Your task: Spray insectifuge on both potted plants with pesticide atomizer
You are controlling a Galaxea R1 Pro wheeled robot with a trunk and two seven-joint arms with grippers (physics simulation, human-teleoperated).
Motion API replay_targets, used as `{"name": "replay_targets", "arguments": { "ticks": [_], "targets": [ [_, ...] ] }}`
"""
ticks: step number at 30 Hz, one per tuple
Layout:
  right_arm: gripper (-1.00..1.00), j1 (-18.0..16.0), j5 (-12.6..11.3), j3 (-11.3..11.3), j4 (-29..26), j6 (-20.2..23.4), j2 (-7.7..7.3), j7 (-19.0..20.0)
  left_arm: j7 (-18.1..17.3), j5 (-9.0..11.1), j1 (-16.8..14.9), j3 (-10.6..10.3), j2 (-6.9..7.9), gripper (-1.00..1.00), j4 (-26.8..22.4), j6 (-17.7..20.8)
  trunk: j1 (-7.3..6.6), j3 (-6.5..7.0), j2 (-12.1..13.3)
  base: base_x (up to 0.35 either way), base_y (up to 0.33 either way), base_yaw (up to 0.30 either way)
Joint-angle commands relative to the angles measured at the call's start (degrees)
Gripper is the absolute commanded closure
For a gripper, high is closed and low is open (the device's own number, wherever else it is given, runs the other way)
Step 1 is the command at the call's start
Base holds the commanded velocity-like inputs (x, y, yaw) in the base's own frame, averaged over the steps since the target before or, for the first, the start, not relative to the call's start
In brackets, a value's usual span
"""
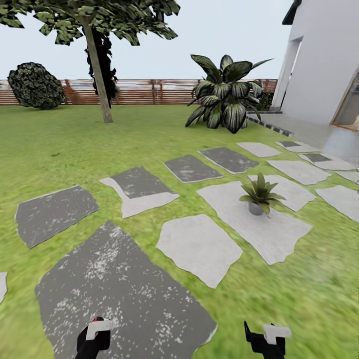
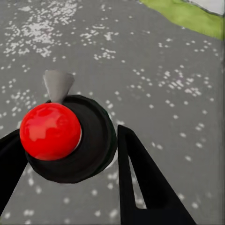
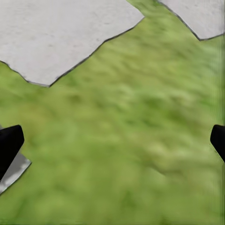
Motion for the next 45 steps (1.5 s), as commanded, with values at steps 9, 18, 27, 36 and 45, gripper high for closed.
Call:
{"name": "replay_targets", "arguments": {
  "ticks": [9,18,27,36,45],
  "targets": [
    [-1.0,-0.03,0.02,-0.26,0.06,-0.21,0.35,0.07,0.06,0.08,-0.02,0.03,0.03,1.0,0.05,-0.18,-0.24,2.06,0.11,0.0,0.0,-0.103],
    [-1.0,-0.04,0.02,-0.26,0.06,-0.21,0.35,0.07,0.06,0.08,-0.02,0.01,0.01,1.0,0.04,-0.18,-1.64,3.9,2.55,0.0,0.0,-0.276],
    [-1.0,-0.03,0.02,-0.26,0.06,-0.21,0.35,0.07,0.06,0.08,-0.02,0.01,0.01,1.0,0.04,-0.18,-2.3,4.44,3.76,0.0,0.0,-0.299],
    [-1.0,-0.03,0.02,-0.26,0.06,-0.21,0.35,0.07,0.06,0.13,0.15,0.02,0.0,1.0,0.05,-0.33,-2.3,4.44,3.76,0.025,0.0,-0.3],
    [-1.0,-0.04,0.02,-0.26,0.06,-0.21,0.35,0.07,0.06,0.25,0.67,0.08,0.2,1.0,0.03,-0.43,-2.3,4.44,3.76,0.29,-0.025,-0.295]
  ]
}}
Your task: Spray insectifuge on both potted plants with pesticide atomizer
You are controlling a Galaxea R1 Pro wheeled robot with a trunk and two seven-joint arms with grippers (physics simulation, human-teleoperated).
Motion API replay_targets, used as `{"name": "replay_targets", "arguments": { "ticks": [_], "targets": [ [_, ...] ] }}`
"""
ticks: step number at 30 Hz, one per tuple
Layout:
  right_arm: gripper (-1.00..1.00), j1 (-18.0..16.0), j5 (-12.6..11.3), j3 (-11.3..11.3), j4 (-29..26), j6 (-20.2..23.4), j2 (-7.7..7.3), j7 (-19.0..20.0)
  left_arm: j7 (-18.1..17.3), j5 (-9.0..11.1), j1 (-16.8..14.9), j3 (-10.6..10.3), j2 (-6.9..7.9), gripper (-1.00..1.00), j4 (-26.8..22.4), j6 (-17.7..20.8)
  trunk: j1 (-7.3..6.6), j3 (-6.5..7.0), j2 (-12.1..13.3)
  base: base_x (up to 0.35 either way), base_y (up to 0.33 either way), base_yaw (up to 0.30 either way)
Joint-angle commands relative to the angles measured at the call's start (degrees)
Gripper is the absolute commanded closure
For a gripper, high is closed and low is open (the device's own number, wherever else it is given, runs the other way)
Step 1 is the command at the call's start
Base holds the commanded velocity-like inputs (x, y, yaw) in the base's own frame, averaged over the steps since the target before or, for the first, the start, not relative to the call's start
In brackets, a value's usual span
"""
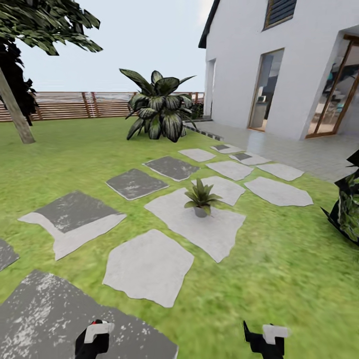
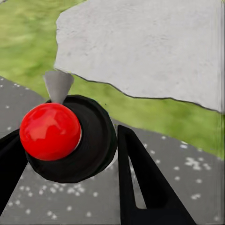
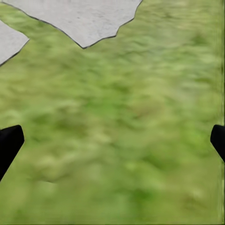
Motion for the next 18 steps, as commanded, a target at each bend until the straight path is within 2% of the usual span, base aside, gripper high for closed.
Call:
{"name": "replay_targets", "arguments": {
  "ticks": [1,18],
  "targets": [
    [-1.0,-0.04,0.03,-0.24,0.06,-0.17,0.02,0.09,0.06,0.09,-0.01,0.05,0.0,1.0,0.01,-0.19,0.02,-0.05,-0.02,0.311,-0.172,-0.169],
    [-1.0,-0.05,0.03,-0.24,0.06,-0.17,0.02,0.09,0.03,0.09,-0.01,0.05,0.01,1.0,0.02,-0.2,0.02,-0.05,-0.02,0.307,-0.19,-0.01]
  ]
}}
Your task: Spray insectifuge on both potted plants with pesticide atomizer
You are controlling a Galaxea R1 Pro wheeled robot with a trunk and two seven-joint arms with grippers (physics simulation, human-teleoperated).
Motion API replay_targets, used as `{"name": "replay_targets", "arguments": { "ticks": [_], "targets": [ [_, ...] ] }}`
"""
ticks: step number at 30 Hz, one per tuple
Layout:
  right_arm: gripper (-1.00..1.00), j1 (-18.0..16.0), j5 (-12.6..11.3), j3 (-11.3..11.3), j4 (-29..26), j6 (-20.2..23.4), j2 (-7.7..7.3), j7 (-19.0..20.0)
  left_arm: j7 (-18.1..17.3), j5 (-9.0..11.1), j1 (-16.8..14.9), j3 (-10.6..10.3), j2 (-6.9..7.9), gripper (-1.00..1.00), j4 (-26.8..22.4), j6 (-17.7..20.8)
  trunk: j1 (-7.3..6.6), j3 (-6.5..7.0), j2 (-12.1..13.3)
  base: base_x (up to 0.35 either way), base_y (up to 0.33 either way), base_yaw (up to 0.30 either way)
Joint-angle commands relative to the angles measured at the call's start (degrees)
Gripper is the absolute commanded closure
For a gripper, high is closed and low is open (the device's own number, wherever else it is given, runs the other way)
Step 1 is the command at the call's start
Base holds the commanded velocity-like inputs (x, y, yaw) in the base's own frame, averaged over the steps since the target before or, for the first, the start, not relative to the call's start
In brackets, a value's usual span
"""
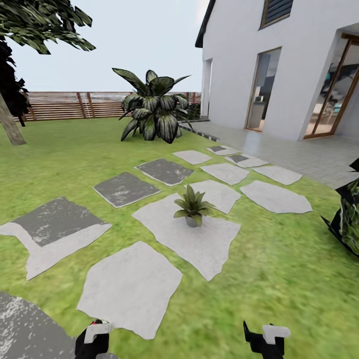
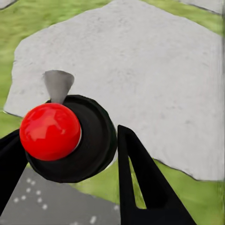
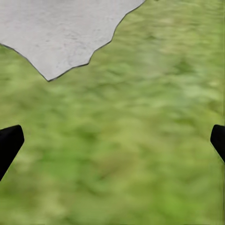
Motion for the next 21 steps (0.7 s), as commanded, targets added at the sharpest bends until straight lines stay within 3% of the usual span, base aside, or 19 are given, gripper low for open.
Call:
{"name": "replay_targets", "arguments": {
  "ticks": [1,21],
  "targets": [
    [-1.0,-0.04,0.03,-0.24,0.05,-0.17,0.02,0.09,0.07,0.1,-0.03,0.05,0.0,1.0,0.03,-0.17,0.02,-0.05,-0.02,0.306,-0.191,0.0],
    [-1.0,-0.04,0.44,-0.15,0.05,-0.17,-0.07,0.46,0.08,0.1,-0.03,0.04,0.0,1.0,0.03,-0.19,0.02,-0.05,-0.02,0.306,-0.176,0.0]
  ]
}}
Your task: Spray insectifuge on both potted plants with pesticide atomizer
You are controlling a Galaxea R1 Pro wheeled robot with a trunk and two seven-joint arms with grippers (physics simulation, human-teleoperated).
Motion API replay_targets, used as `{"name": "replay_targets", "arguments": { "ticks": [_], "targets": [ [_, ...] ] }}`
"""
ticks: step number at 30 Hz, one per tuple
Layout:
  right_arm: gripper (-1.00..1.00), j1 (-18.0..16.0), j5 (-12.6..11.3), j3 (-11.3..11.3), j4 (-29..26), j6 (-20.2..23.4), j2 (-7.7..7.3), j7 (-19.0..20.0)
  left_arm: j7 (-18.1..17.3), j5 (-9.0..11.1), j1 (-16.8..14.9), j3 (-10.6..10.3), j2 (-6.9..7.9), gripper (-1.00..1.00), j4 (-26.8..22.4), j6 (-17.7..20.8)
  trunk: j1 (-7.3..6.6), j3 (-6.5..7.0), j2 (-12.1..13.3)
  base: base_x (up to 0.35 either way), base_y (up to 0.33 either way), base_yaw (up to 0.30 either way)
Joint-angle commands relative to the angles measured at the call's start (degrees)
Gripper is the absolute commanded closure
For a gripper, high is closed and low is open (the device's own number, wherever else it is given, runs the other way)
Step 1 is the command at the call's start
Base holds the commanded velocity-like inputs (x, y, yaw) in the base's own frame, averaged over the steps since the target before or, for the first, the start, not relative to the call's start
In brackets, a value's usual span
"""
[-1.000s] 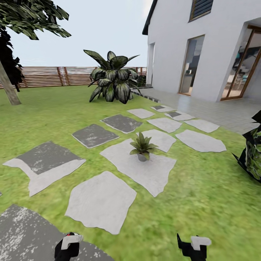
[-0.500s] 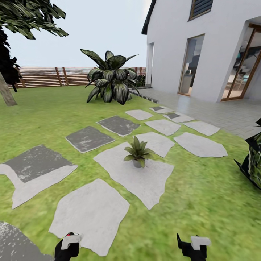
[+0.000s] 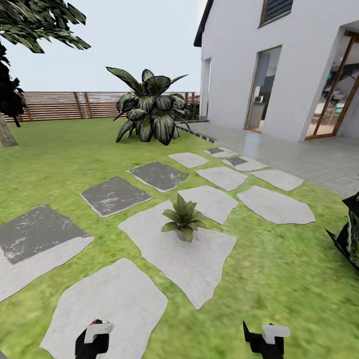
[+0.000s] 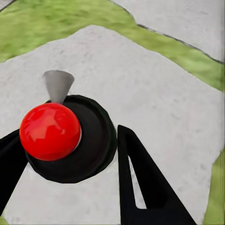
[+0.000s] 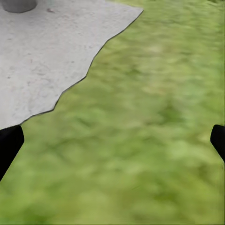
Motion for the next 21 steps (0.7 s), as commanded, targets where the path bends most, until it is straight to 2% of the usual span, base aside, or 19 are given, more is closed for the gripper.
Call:
{"name": "replay_targets", "arguments": {
  "ticks": [1,10,21],
  "targets": [
    [-1.0,-0.02,0.05,-0.26,0.05,-0.17,0.02,0.07,0.06,0.1,-0.03,0.02,0.0,1.0,0.04,-0.19,0.02,-0.05,-0.02,0.306,-0.171,0.0],
    [-1.0,-0.01,0.01,-0.26,0.05,-0.17,0.02,-0.02,0.06,0.1,-0.03,0.04,0.0,1.0,0.04,-0.19,0.02,-0.05,-0.02,0.309,-0.155,0.0],
    [-1.0,-0.03,-0.16,-0.26,0.05,-0.17,0.1,-0.03,0.06,0.1,-0.03,0.05,0.0,1.0,0.04,-0.17,0.02,-0.05,-0.02,0.335,-0.019,0.0]
  ]
}}
